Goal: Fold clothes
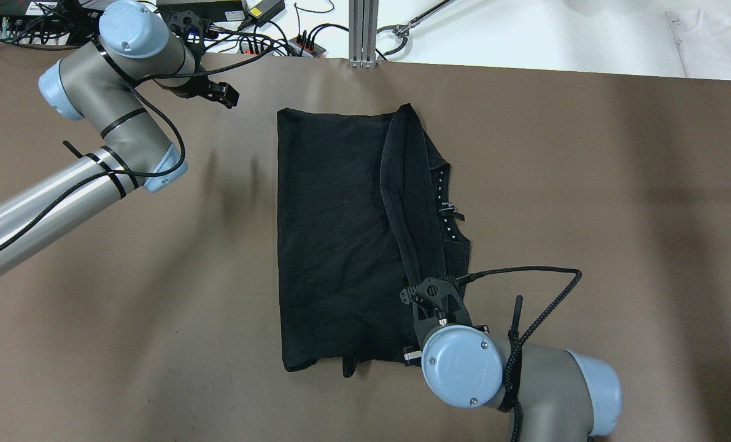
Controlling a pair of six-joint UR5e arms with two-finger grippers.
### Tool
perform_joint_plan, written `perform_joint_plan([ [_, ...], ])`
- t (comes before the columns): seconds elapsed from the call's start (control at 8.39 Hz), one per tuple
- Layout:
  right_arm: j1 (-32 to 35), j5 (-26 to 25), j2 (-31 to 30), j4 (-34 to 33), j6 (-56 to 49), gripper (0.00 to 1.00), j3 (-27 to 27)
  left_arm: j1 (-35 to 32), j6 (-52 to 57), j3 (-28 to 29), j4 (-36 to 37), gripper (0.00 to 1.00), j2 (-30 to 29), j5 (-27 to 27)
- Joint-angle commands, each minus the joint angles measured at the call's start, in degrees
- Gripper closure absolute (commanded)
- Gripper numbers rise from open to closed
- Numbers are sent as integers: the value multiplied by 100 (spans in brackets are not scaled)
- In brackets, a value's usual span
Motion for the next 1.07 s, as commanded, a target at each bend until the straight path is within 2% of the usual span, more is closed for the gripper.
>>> perform_joint_plan([
  [0.0, 89, -7, 500, 14, -301, 17, -716, -4, -6, 0, 0, 0, 0, -4],
  [0.12, 89, -7, 510, 14, -425, 22, -779, -4, -6, 0, 0, 0, 9, -4],
  [0.36, 89, 2, 510, 23, -618, 46, -867, -4, 3, -9, 0, 0, 35, -4],
  [0.6, 106, 2, 501, 14, -760, 60, -885, -4, 12, 0, 0, 0, 44, -4],
  [0.71, 124, -7, 501, 14, -760, 64, -911, -4, 12, 0, 0, 0, 44, -4],
  [0.95, 132, 2, 510, 23, -760, 64, -912, -4, 12, 0, 0, 0, 44, -4],
])
